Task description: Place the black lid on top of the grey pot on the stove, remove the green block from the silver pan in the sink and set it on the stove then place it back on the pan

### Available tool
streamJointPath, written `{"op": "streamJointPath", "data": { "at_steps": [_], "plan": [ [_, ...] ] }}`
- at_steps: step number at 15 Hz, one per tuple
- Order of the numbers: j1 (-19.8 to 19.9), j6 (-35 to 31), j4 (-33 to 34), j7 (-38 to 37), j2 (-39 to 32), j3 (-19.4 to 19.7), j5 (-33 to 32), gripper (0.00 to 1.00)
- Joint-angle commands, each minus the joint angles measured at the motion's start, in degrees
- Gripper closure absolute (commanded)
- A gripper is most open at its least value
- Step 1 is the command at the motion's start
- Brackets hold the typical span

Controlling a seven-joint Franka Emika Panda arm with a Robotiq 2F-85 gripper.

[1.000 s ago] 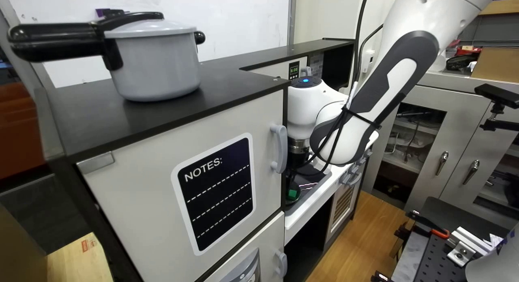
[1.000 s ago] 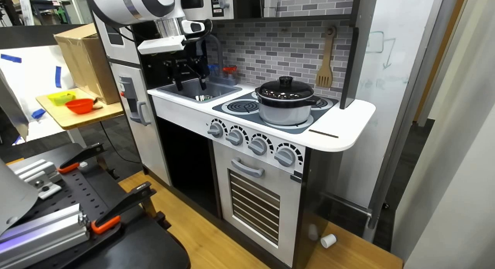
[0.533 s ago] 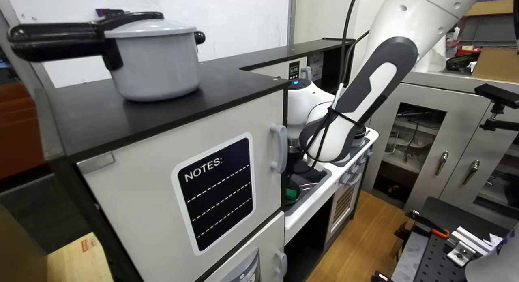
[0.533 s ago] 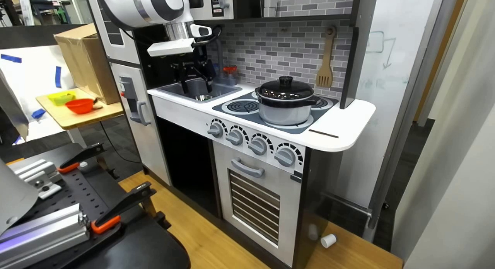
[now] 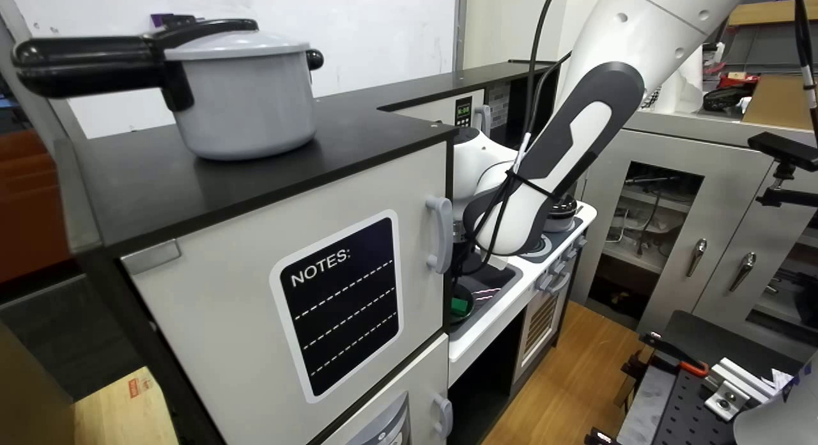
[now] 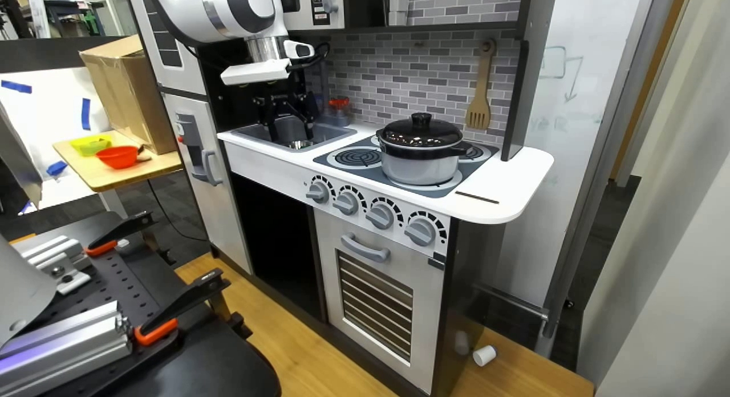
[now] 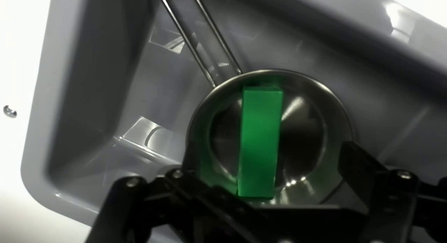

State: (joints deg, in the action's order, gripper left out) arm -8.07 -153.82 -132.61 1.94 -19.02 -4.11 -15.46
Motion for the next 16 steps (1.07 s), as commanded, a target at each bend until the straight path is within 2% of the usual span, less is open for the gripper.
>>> {"op": "streamJointPath", "data": {
  "at_steps": [1,11,16],
  "plan": [
    [0.11,1.42,-0.4,2.09,0.45,-0.86,1.09,0.0],
    [0.38,1.59,-1.96,2.47,0.59,-1.52,1.61,0.0],
    [-0.21,4.21,-0.99,1.52,-0.1,-0.55,0.32,0.0]
  ]
}}
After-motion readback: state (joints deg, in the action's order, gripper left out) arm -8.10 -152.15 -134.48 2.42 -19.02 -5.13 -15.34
